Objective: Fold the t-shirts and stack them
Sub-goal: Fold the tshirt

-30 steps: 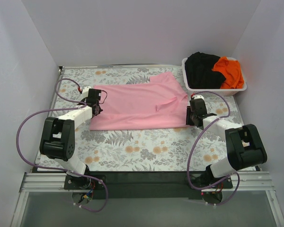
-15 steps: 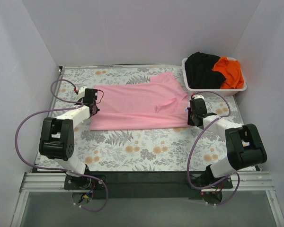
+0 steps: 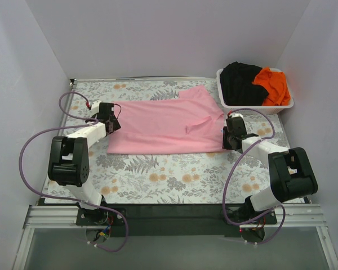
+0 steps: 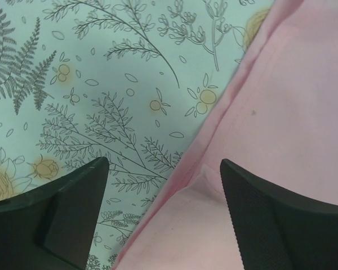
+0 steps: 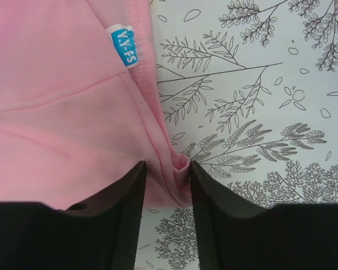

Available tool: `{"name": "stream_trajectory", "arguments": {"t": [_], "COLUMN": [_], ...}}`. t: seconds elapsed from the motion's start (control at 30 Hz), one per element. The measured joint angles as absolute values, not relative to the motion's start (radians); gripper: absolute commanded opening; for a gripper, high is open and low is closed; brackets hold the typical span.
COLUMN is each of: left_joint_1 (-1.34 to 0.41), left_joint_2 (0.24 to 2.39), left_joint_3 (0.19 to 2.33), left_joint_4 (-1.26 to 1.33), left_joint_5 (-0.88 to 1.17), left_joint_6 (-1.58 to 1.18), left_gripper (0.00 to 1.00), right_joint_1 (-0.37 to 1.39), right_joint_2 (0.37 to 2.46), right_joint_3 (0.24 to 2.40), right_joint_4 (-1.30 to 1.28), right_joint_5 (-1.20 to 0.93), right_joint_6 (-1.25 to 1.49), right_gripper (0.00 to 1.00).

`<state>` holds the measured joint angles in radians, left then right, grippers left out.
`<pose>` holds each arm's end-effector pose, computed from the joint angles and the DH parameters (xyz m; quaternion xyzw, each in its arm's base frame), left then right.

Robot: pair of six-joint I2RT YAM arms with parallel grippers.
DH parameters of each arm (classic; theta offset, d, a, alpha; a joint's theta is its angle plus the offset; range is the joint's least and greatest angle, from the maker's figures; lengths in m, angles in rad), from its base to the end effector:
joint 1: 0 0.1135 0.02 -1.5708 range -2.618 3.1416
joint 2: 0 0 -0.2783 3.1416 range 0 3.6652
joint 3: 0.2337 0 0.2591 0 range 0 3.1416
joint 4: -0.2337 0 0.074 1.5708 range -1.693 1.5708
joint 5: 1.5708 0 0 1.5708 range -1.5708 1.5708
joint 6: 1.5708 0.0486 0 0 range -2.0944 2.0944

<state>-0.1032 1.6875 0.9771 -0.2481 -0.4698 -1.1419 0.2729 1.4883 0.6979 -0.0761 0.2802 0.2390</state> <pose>0.3505 -0.0142 0.1750 -0.5211 0.7702 0.0094 0.3675 0.2879 0.0666 0.1620 0.0324 0.9301 -0.0403 0.3636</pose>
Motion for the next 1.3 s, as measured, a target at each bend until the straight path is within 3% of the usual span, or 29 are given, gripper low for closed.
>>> {"name": "stream_trajectory", "arguments": {"t": [0.17, 0.27, 0.53, 0.8, 1.03, 1.3], "left_joint_1": [-0.099, -0.099, -0.100, -0.100, -0.100, -0.100], "left_joint_2": [1.652, 1.592, 1.584, 1.666, 1.666, 1.661], "left_joint_3": [0.977, 0.977, 1.084, 1.185, 1.187, 1.168], "left_joint_4": [-0.270, -0.271, -0.249, -0.244, -0.243, -0.232], "left_joint_5": [-0.494, -0.498, -0.474, -0.426, -0.421, -0.418], "left_joint_6": [-1.155, -1.161, -1.150, -1.128, -1.104, -1.095], "left_gripper": [0.79, 0.79, 0.80, 0.81, 0.82, 0.83], "right_joint_1": [0.268, 0.270, 0.307, 0.329, 0.363, 0.424], "right_joint_2": [1.483, 1.446, 1.322, 1.477, 1.650, 1.667], "right_joint_3": [0.710, 0.711, 0.836, 1.063, 1.006, 0.927], "right_joint_4": [-0.105, -0.126, -0.165, -0.132, -0.126, -0.101], "right_joint_5": [0.281, 0.274, 0.205, 0.065, 0.049, 0.095], "right_joint_6": [0.230, 0.229, 0.205, 0.171, 0.174, 0.185], "right_gripper": [0.62, 0.68, 0.68, 0.62, 0.59, 0.59]}}
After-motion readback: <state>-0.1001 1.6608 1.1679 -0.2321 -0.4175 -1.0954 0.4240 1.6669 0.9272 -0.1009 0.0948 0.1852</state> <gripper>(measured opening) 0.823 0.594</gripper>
